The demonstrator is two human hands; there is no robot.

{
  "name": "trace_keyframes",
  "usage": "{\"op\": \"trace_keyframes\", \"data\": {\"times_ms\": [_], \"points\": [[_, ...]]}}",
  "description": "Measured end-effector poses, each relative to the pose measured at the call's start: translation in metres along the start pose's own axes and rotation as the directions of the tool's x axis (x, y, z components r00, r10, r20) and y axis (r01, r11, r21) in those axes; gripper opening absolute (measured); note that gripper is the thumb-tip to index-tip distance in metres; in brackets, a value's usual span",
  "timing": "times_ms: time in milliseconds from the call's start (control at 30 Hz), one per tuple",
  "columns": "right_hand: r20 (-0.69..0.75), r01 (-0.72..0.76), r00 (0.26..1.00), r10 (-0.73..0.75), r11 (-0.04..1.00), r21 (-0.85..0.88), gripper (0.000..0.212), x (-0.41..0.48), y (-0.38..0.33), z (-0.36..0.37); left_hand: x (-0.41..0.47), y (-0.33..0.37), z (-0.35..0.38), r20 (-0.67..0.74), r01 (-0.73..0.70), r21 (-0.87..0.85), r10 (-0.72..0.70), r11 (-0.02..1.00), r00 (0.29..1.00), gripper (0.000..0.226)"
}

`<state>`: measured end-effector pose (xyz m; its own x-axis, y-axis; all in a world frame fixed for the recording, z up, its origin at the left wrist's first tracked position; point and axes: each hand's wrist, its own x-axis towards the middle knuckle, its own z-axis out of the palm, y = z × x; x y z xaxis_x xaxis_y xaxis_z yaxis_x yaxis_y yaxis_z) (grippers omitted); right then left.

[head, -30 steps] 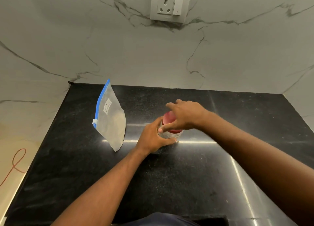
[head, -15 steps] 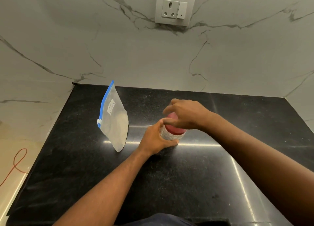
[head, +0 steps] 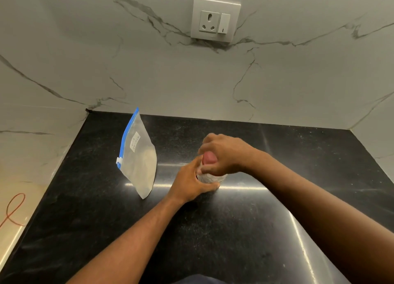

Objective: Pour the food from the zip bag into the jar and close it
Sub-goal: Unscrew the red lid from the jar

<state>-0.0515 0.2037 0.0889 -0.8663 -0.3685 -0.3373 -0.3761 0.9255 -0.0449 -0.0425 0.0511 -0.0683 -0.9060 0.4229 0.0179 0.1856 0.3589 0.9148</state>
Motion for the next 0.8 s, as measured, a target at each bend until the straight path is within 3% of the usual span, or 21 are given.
{"op": "trace_keyframes", "data": {"times_ms": [67,133,200,333,400,467,567,633,733,800], "points": [[-0.063,-0.173,0.985,0.164,0.965,-0.198,0.086,0.004,-0.004,0.007,0.001,0.0,0.0,-0.005,0.003,-0.007,-0.003,1.0,1.0,0.084],[-0.05,-0.236,0.972,0.23,0.946,-0.224,0.083,0.008,-0.007,0.015,0.0,0.0,0.001,-0.008,0.008,-0.007,-0.008,1.0,1.0,0.088],[-0.003,-0.185,0.982,0.186,0.973,-0.141,0.073,0.008,-0.007,0.013,0.0,0.001,0.0,-0.005,0.012,-0.01,-0.012,1.0,1.0,0.091],[0.061,0.04,0.998,-0.029,0.983,-0.179,0.077,0.0,-0.004,-0.002,-0.001,0.004,-0.002,-0.002,0.023,0.001,-0.023,1.0,1.0,0.092],[-0.012,0.096,0.995,-0.098,0.99,-0.101,0.075,-0.009,0.002,-0.006,-0.003,0.007,-0.004,-0.007,0.018,0.001,-0.018,1.0,1.0,0.087],[-0.154,0.105,0.984,-0.09,0.991,0.088,0.072,-0.02,0.016,-0.008,-0.002,0.008,-0.004,-0.013,0.016,-0.008,-0.016,1.0,1.0,0.084],[-0.393,0.068,0.91,0.134,0.885,0.461,0.068,-0.041,0.043,0.007,-0.003,0.008,-0.002,-0.035,-0.002,-0.02,0.001,1.0,0.999,0.088],[-0.472,0.03,0.793,0.386,0.749,0.662,0.062,-0.051,0.055,0.035,-0.004,0.01,0.0,-0.055,0.004,-0.011,-0.004,1.0,0.998,0.088],[-0.421,-0.071,0.626,0.656,0.586,0.807,0.047,-0.055,0.061,0.093,-0.004,0.011,0.002,-0.085,0.017,0.006,-0.017,1.0,0.996,0.086],[-0.373,-0.146,0.592,0.714,0.551,0.822,0.044,-0.055,0.06,0.129,-0.005,0.012,0.003,-0.096,0.022,0.032,-0.019,0.999,0.995,0.087]]}}
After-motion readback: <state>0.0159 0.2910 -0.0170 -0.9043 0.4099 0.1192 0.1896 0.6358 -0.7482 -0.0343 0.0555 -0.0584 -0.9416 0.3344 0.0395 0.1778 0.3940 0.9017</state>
